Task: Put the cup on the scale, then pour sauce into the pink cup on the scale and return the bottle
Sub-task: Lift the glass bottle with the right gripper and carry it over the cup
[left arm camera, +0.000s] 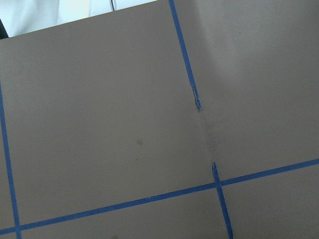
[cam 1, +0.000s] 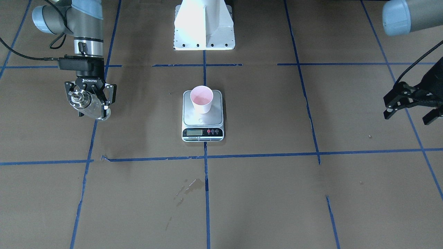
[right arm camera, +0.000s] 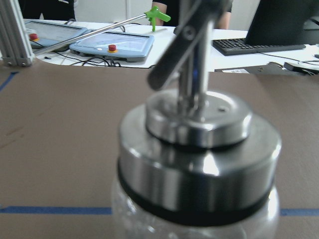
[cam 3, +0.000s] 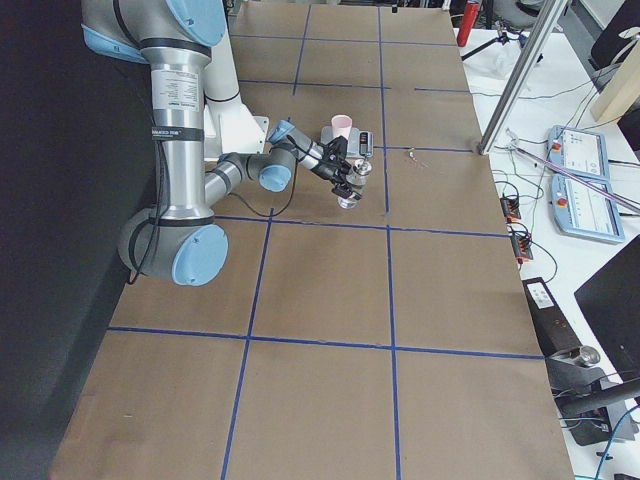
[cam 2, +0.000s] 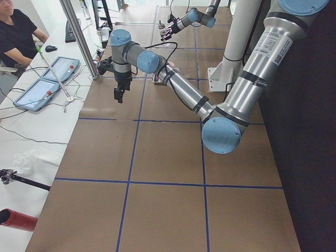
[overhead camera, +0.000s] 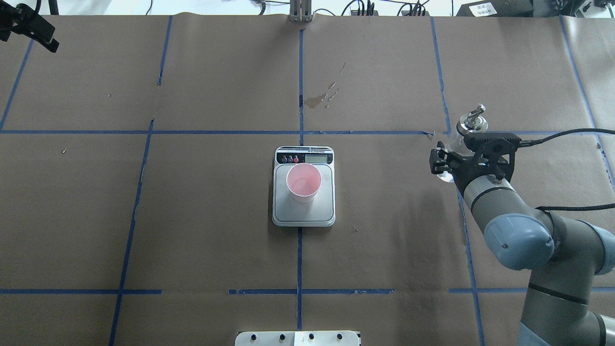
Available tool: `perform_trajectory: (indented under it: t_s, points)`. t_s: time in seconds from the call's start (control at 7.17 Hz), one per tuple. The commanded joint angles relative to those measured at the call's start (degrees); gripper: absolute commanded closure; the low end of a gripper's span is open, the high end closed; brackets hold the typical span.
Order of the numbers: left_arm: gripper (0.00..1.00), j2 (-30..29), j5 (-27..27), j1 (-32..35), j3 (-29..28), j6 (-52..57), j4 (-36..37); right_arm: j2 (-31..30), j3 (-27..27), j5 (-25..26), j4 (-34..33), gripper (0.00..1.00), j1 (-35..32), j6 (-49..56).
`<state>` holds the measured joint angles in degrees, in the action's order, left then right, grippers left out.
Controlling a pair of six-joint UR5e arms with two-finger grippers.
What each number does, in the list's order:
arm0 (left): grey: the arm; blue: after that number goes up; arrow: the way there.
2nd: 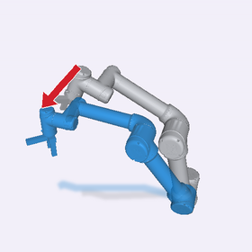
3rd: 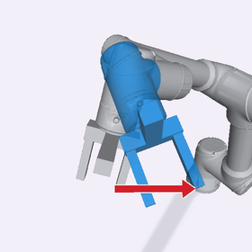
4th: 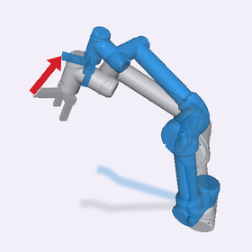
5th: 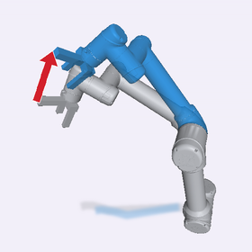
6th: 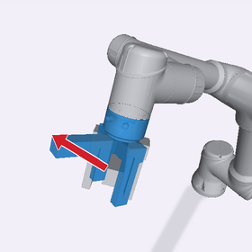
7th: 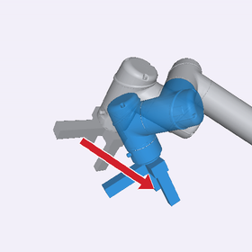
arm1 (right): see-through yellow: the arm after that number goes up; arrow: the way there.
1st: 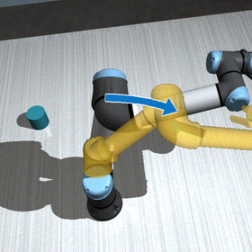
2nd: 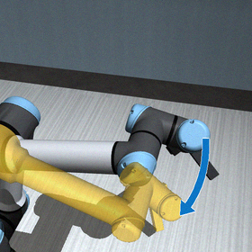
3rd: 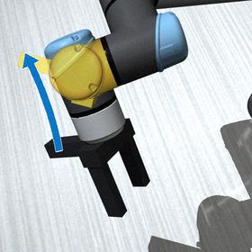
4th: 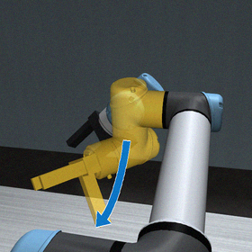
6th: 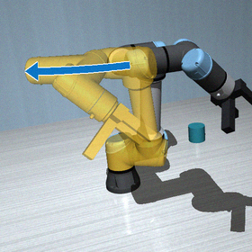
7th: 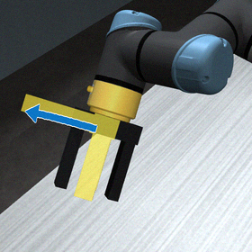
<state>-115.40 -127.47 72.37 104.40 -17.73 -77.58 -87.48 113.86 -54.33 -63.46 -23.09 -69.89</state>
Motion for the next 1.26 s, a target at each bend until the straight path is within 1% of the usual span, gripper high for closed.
perform_trajectory:
  t_s: [0.0, 0.14, 0.28, 0.42, 0.56, 0.7, 0.84, 0.98, 1.12]
  points:
    - [0.0, 0.4, 0.0, 0.1, -0.1, 0.6, -0.1, 4.1, 0.2, -0.3, -0.3, 1.0, -1.0, 10.9]
    - [0.0, 0.6, 0.1, 0.4, -0.1, 1.1, -0.1, 5.6, 0.3, -0.3, -0.6, 1.0, -0.7, 14.7]
    - [0.0, 0.8, 0.1, 1.0, -0.2, 3.7, -0.1, 6.1, 0.5, 1.7, -0.6, 1.0, -0.6, 26.4]
    - [0.0, 2.1, 0.1, 1.6, -0.2, 6.2, -0.2, 8.6, 0.0, 5.2, -0.8, 1.0, -0.1, 38.0]
    - [0.0, 3.8, 0.1, 1.9, -0.2, 9.3, -0.3, 8.9, 0.1, 6.2, -3.1, 1.0, -0.1, 43.1]
    - [0.0, 7.1, 0.0, 3.6, -0.2, 13.5, -1.9, 9.3, 0.3, 8.7, -6.5, 1.0, 0.7, 48.5]
    - [0.0, 12.2, 0.1, 5.4, -0.2, 19.6, -7.4, 10.4, 0.3, 10.2, -7.8, 1.0, 1.8, 52.9]
    - [0.0, 14.3, 0.5, 5.8, -1.1, 20.4, -9.2, 12.8, 0.2, 10.4, -11.8, 1.0, 3.0, 53.2]
    - [0.0, 14.5, 0.9, 6.0, -2.3, 20.8, -9.2, 15.8, 0.2, 13.7, -20.5, 1.0, 5.8, 54.4]
